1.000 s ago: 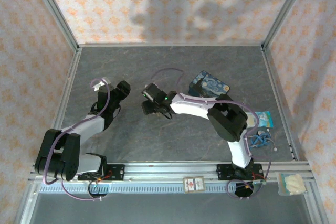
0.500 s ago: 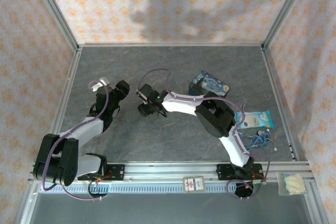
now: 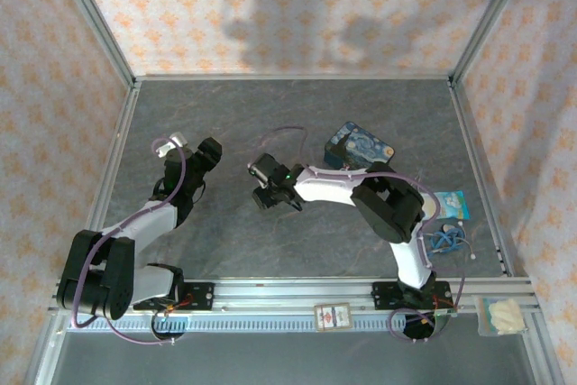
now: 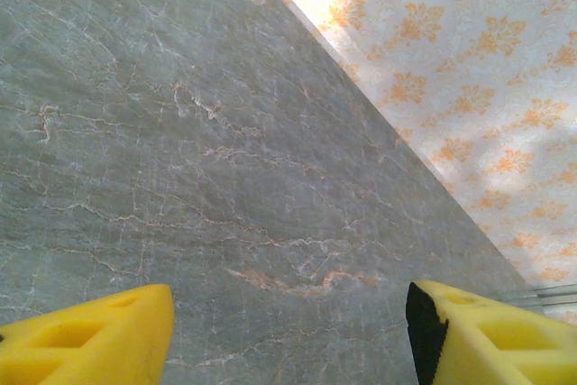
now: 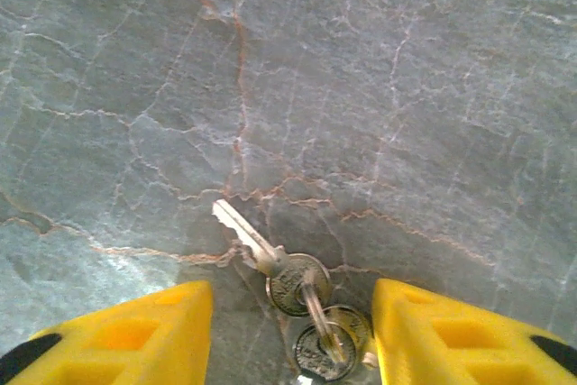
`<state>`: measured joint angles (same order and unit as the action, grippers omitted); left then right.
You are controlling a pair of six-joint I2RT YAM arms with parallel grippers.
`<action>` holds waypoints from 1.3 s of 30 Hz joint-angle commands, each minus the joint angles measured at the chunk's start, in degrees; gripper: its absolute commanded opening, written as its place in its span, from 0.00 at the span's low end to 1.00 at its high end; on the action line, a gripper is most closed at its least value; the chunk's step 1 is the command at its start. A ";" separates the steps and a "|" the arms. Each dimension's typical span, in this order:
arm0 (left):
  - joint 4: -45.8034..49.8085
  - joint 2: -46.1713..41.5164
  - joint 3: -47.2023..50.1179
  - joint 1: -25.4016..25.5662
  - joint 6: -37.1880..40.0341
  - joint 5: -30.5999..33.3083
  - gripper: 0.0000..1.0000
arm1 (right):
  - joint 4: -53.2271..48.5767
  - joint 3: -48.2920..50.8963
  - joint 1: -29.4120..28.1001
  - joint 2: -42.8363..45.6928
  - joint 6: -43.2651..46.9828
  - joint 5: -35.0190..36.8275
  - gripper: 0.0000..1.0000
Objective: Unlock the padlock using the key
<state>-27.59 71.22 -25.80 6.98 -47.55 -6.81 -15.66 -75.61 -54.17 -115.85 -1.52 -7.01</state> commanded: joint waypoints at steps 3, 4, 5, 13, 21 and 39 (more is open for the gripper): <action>-1.35 -0.13 -0.48 -0.39 -0.53 -0.27 0.70 | -4.18 2.09 0.03 -1.21 -1.69 2.74 0.37; -1.40 -0.12 -0.39 -0.42 -0.54 -0.22 0.70 | -3.94 2.02 0.03 -1.66 -1.88 3.45 0.33; -1.47 -0.12 -0.28 -0.39 -0.66 -0.35 0.70 | -3.65 1.91 0.03 -2.01 -2.11 3.87 0.28; -8.97 0.58 3.58 -0.29 -4.88 -8.63 0.70 | 0.99 4.50 2.60 -0.75 -5.60 -1.87 0.00; -22.07 2.77 8.37 2.67 -8.85 -16.04 0.70 | 12.42 11.07 10.40 5.00 -13.15 -26.71 0.00; -50.52 18.60 13.12 11.16 -16.43 -27.11 0.68 | 16.11 14.50 15.41 15.18 -21.83 -28.10 0.00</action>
<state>-68.82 88.55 -13.85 16.86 -60.77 -32.73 -1.74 -62.43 -38.94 -102.78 -20.53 -38.11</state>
